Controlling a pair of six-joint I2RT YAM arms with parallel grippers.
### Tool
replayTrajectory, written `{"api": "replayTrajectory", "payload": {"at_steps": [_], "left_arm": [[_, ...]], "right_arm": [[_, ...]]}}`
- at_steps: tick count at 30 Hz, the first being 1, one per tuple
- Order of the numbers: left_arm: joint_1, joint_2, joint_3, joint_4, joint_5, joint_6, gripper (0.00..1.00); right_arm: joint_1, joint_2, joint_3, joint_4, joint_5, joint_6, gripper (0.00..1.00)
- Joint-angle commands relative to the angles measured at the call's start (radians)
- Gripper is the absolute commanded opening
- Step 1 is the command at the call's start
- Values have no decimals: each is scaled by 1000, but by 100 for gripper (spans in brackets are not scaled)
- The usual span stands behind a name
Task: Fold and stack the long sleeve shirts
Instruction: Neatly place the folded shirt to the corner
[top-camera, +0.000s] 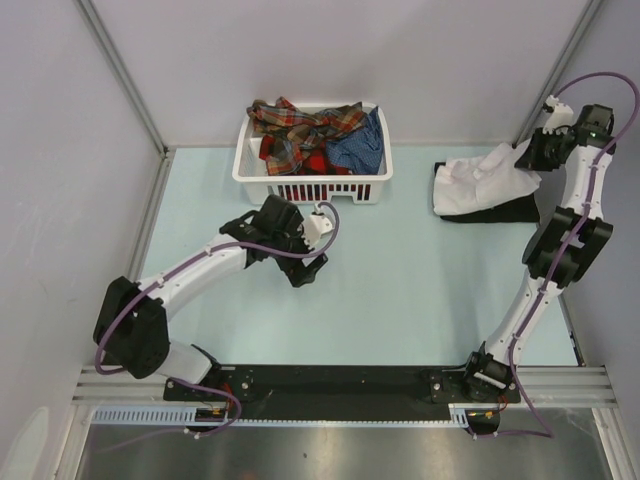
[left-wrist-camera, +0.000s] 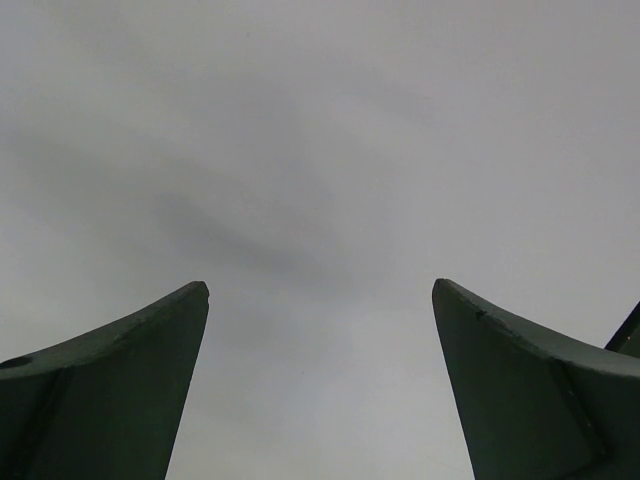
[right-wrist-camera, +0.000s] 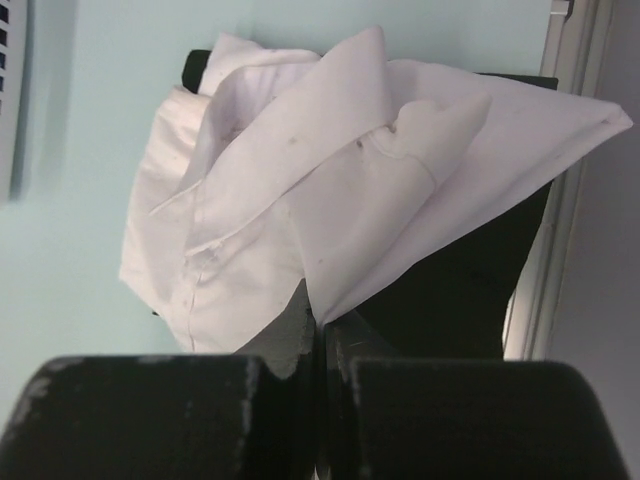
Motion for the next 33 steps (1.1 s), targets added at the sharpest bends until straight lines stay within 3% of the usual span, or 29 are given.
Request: {"api": "replayTrajectory", "payload": {"at_steps": [1, 17, 20, 23, 24, 27, 33], "left_arm": [[8, 17, 67, -53, -11, 31, 99], [11, 43, 136, -197, -36, 44, 99], [12, 54, 146, -209, -36, 48, 99], [22, 66, 152, -211, -36, 47, 100], [22, 69, 153, -209, -36, 47, 99], [34, 74, 153, -203, -25, 33, 99], [61, 74, 158, -195, 4, 18, 99]], "right_arm": [[-18, 33, 42, 40, -79, -136, 0], [-72, 120, -88, 273, -34, -302, 0], [-75, 127, -118, 345, 8, -308, 18], [-76, 130, -104, 306, 72, -308, 54], [-79, 124, -108, 299, 92, -300, 58], [-90, 79, -113, 292, 126, -256, 64], [-75, -24, -101, 284, -10, -126, 66]]}}
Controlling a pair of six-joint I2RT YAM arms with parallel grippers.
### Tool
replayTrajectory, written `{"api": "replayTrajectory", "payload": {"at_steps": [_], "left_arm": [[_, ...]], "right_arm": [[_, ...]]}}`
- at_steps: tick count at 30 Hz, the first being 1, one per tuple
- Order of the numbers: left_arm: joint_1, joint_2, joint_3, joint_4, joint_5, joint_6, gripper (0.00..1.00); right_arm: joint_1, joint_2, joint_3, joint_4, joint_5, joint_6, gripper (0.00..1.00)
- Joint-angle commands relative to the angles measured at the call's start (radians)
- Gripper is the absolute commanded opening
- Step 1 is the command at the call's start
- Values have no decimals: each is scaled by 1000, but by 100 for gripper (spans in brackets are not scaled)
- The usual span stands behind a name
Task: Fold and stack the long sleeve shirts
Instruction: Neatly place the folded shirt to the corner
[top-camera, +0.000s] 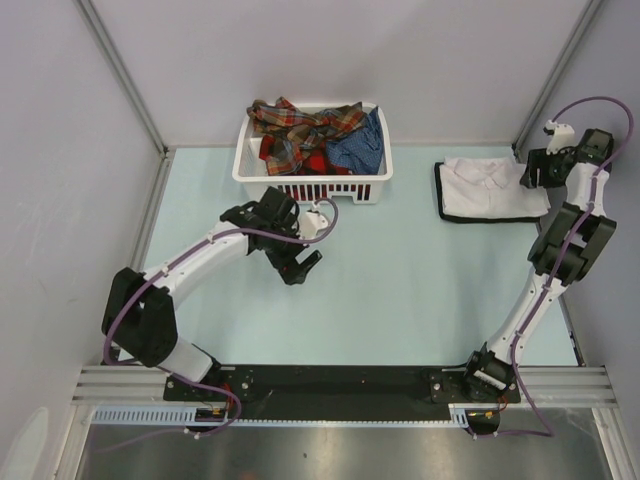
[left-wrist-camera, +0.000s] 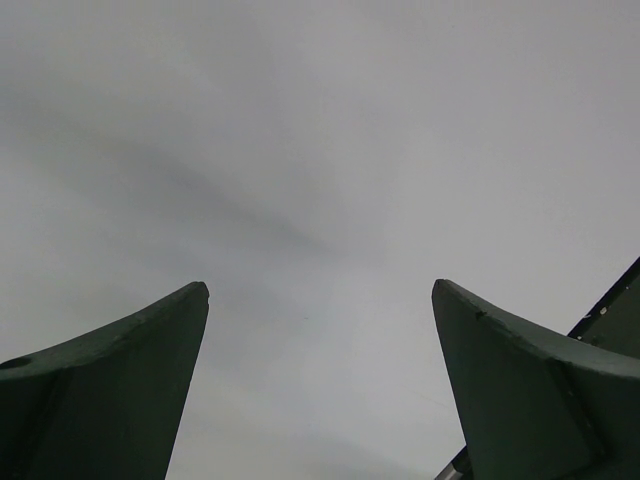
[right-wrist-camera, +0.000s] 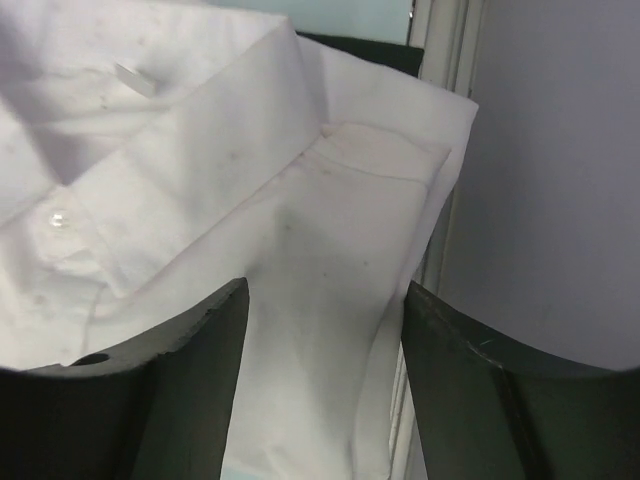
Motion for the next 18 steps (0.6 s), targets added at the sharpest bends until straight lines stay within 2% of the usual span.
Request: {"api": "replayTrajectory", "payload": {"at_steps": [1, 4, 12, 16, 18], "left_arm": [[27, -1, 48, 6, 32, -11, 99], [40, 7, 60, 5, 37, -11, 100], [75, 4, 79, -3, 40, -19, 99], [86, 2, 70, 3, 43, -30, 99], [87, 5, 62, 3, 48, -28, 99]], "right_arm": [[29, -155, 15, 50, -94, 112, 66], [84, -155, 27, 81, -114, 166, 66], [201, -40, 185, 68, -33, 192, 72], [234, -9, 187, 54, -48, 195, 63], [263, 6, 181, 51, -40, 194, 61]]}}
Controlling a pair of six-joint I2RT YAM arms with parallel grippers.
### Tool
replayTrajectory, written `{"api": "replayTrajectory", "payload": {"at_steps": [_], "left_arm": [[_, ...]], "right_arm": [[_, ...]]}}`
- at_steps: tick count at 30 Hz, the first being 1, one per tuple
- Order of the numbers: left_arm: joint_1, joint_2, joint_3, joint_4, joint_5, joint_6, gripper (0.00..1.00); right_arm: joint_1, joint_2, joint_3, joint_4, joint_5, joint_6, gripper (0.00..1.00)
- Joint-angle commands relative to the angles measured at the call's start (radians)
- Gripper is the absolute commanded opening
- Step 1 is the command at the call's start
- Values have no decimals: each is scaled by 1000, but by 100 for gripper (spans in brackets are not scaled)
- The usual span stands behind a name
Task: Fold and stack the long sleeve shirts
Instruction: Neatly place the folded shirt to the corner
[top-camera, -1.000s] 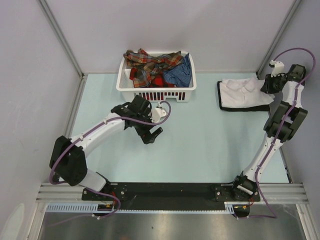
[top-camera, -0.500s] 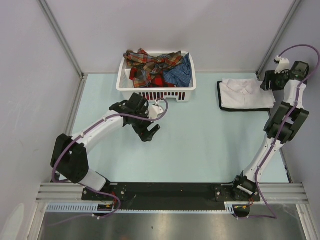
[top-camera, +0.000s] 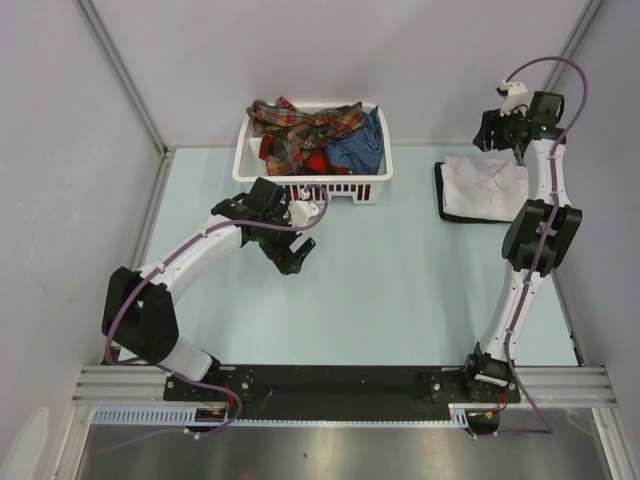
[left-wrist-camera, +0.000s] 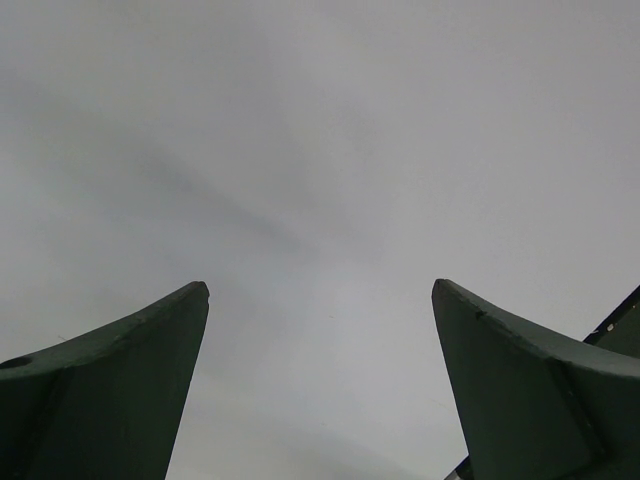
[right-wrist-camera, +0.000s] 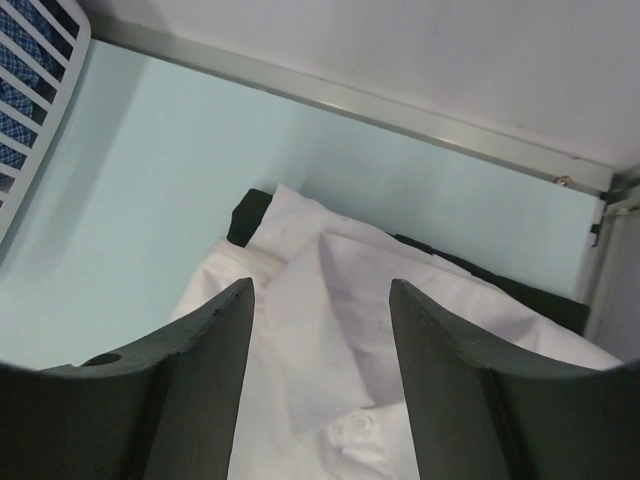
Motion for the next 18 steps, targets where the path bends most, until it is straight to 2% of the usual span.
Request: {"api": "replayTrajectory", "payload": {"at_steps": [1, 14, 17, 18], "left_arm": [[10, -3, 23, 6, 32, -20, 100], [33, 17, 29, 1, 21, -17, 99], [35, 25, 35, -2, 21, -14, 100], [36, 31, 38, -3, 20, -13, 99]], "right_arm": [[25, 61, 29, -1, 28, 13, 59], [76, 167, 24, 45, 171, -39, 57], [73, 184, 34, 51, 160, -30, 49], [72, 187, 32, 56, 155, -24, 41]]}}
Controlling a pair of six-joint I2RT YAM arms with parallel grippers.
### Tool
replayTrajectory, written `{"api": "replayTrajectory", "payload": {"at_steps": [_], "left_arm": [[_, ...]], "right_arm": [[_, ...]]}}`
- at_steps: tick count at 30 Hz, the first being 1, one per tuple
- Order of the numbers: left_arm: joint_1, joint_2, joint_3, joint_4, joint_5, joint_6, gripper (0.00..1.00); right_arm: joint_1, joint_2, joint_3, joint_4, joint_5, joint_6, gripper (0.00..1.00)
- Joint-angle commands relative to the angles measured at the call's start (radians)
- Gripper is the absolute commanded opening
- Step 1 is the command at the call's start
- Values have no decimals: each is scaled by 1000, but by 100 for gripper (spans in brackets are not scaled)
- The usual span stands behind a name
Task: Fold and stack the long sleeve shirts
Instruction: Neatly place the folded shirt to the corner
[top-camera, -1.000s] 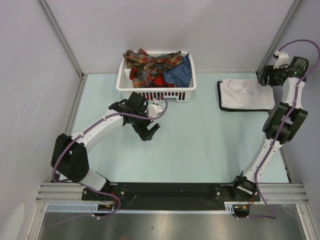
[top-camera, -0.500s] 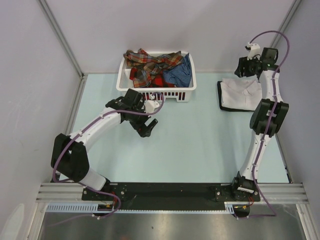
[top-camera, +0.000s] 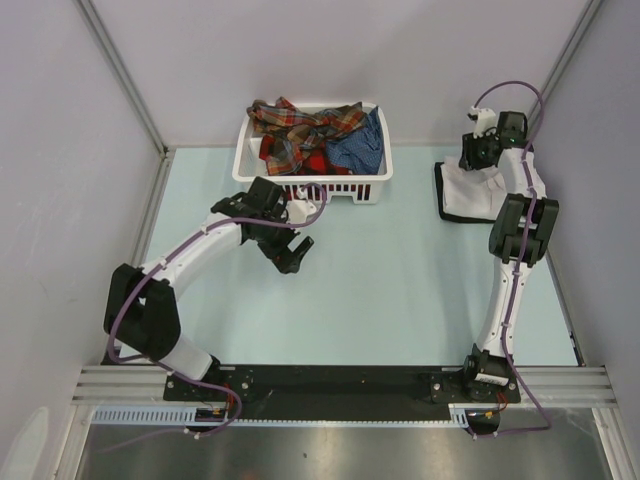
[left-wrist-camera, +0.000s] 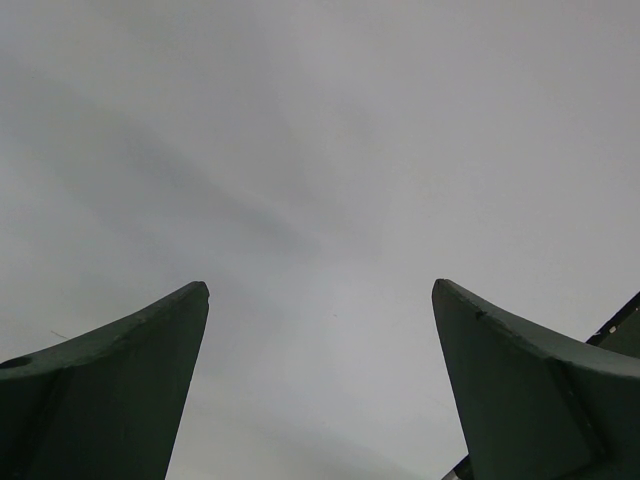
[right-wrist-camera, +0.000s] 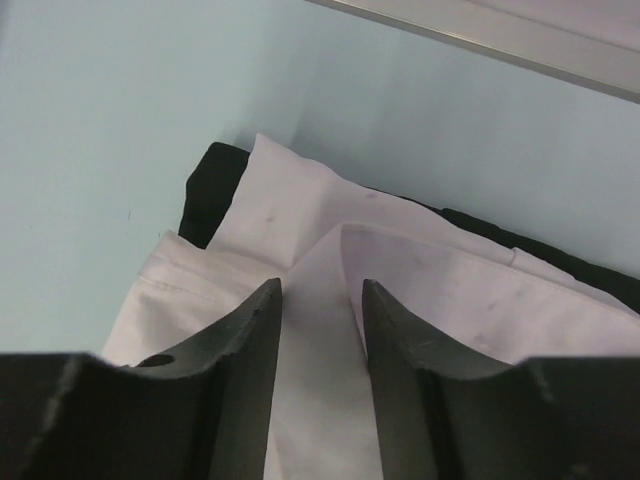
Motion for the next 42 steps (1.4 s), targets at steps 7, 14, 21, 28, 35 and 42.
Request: {"api": "replayTrajectory", "payload": {"at_steps": [7, 14, 21, 28, 35, 42], "left_arm": [[21, 27, 49, -9, 11, 2, 99], [24, 34, 50, -17, 10, 0, 100], [25, 29, 52, -20, 13, -7, 99], [39, -11, 27, -15, 25, -10, 99], [107, -54, 105, 21, 138, -64, 99], [117, -34, 384, 26, 14, -189, 100]], "right_arm": [[-24, -4, 21, 174, 29, 73, 0], [-36, -50, -45, 349, 43, 135, 0], [-19, -19, -66, 298, 8, 80, 11], [-27, -65, -68, 246, -23, 77, 52], [-33, -235, -69, 188, -49, 97, 100], [-28, -475, -150, 138, -208, 302, 100]]}}
